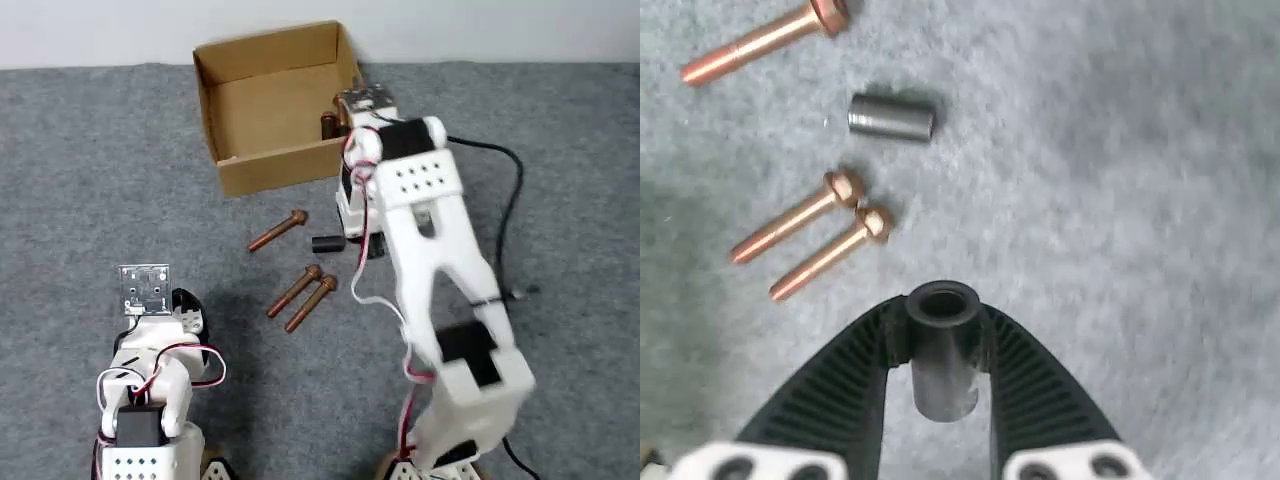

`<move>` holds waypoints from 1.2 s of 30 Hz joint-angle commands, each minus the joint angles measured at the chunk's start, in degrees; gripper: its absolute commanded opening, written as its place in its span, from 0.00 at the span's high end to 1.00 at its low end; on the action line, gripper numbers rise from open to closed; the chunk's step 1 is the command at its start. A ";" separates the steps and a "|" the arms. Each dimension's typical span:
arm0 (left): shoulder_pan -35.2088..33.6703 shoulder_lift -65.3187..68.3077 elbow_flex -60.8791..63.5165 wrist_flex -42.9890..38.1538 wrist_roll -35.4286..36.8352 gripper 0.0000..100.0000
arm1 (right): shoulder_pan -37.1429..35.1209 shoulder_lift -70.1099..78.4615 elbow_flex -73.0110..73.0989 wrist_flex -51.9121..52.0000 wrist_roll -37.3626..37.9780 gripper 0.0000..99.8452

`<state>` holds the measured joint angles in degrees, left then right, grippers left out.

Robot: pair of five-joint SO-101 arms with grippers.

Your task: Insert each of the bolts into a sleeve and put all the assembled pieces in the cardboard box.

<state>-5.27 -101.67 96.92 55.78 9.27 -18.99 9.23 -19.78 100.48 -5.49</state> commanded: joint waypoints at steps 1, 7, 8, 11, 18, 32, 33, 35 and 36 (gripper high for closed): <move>0.09 0.44 -0.31 -0.09 0.26 0.99 | 1.54 -12.62 6.77 1.98 -4.84 0.99; 0.18 0.44 -0.31 0.35 0.00 0.99 | 5.23 -25.63 20.31 -0.92 -11.16 0.99; 0.18 0.18 -0.31 0.18 -0.09 0.99 | 5.85 -27.82 22.77 -1.54 -11.78 0.99; 0.18 0.09 -0.40 -0.09 -1.49 0.99 | 6.90 -34.51 30.77 -3.47 -12.48 0.99; 0.00 0.44 -7.60 4.40 -4.13 0.99 | 6.90 -53.93 49.58 -7.60 -12.57 0.99; 3.16 35.16 -34.42 6.86 -4.31 0.99 | 7.08 -76.44 66.46 -8.13 -16.00 0.99; 4.40 39.12 -36.88 6.86 -4.40 0.99 | 7.08 -77.41 67.34 -8.13 -16.00 0.99; 6.86 46.33 -41.54 6.86 -4.40 0.99 | 7.16 -79.25 68.31 -8.13 -16.00 0.99; 8.18 49.67 -43.65 6.86 -4.40 0.99 | 7.16 -79.96 68.92 -8.13 -16.00 0.99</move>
<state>-0.35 -61.93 60.88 62.37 5.41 -12.48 -68.48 48.88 92.92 -20.79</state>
